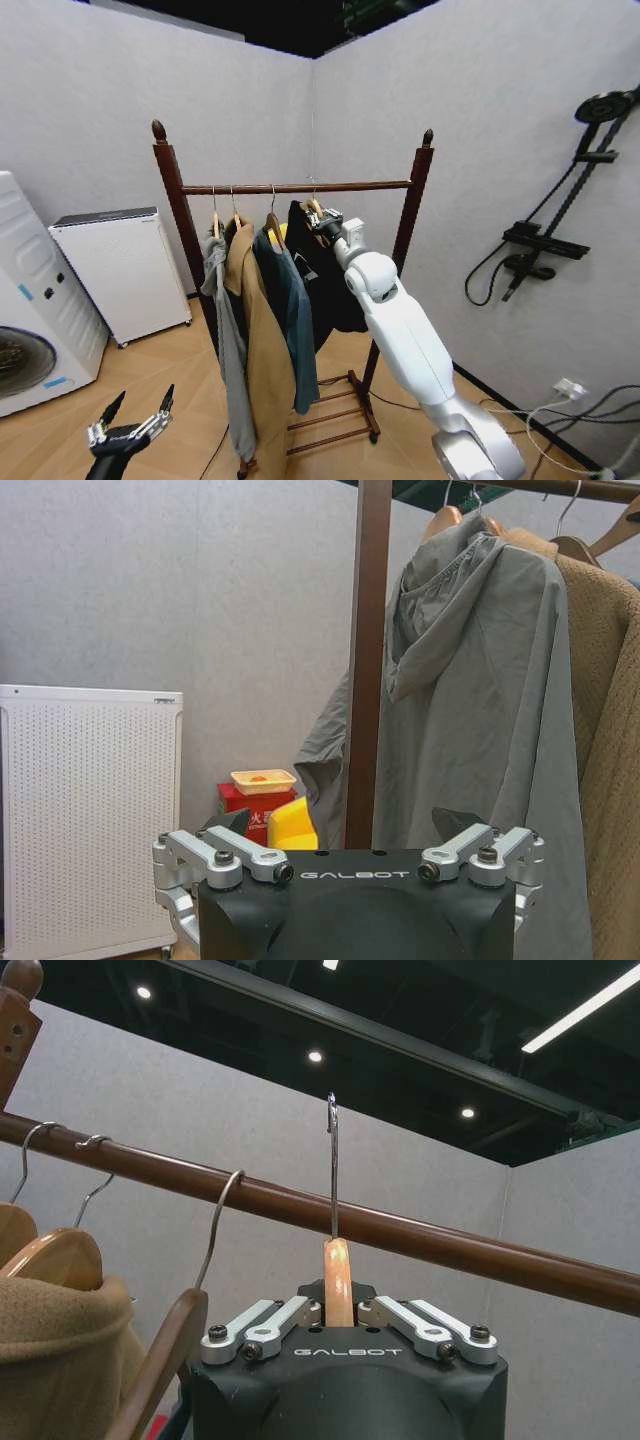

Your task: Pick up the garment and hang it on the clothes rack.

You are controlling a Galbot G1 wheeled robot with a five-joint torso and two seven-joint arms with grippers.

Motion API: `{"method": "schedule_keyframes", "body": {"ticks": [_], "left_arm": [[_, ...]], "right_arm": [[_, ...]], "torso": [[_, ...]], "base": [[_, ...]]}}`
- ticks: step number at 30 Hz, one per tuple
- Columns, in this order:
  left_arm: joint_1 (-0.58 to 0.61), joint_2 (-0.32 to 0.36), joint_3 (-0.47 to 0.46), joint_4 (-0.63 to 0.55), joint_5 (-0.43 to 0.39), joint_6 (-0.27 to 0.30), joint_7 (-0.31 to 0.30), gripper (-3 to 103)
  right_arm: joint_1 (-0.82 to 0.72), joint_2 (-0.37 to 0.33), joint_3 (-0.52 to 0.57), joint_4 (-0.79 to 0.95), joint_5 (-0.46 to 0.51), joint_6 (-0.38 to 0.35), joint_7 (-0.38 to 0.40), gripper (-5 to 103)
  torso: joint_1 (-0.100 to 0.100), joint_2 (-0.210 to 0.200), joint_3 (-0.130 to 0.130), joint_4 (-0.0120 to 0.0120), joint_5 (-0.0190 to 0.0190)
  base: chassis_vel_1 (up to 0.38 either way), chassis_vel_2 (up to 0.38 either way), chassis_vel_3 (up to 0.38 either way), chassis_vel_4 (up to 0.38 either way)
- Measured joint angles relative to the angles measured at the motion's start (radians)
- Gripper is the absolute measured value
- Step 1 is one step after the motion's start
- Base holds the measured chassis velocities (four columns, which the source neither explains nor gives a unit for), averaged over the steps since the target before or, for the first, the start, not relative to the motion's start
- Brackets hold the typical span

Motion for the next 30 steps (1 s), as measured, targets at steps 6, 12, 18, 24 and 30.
{"method": "schedule_keyframes", "body": {"ticks": [6, 12, 18, 24, 30], "left_arm": [[0.000, 0.000, 0.000, 0.000, 0.000, 0.000, 0.000, 100], [0.000, 0.000, 0.000, 0.000, 0.000, 0.000, 0.000, 100], [0.000, 0.000, 0.000, 0.000, 0.000, 0.000, 0.000, 100], [0.000, 0.000, 0.000, 0.000, 0.000, 0.000, 0.000, 100], [0.000, 0.000, 0.000, 0.000, 0.000, 0.000, 0.000, 100]], "right_arm": [[0.056, 0.027, -0.025, -0.113, 0.002, 0.025, 0.012, 10], [0.072, 0.038, -0.033, -0.176, 0.015, 0.043, 0.012, 10], [0.090, 0.058, -0.034, -0.231, 0.009, 0.085, -0.004, 10], [0.117, 0.070, -0.032, -0.257, 0.011, 0.092, -0.006, 10], [0.137, 0.071, -0.035, -0.274, 0.015, 0.090, -0.005, 10]], "torso": [[0.000, 0.000, 0.000, -0.0001, 0.0000], [0.000, 0.000, 0.000, -0.0001, 0.0001], [0.000, 0.000, 0.000, -0.0001, 0.0001], [0.000, 0.000, 0.000, 0.0000, 0.0001], [0.000, 0.000, 0.000, 0.0000, 0.0001]], "base": [[0.000, 0.000, 0.000, 0.000], [0.000, 0.000, 0.000, 0.000], [0.000, 0.000, 0.000, 0.000], [0.000, 0.000, 0.000, 0.000], [0.000, 0.000, 0.000, 0.000]]}}
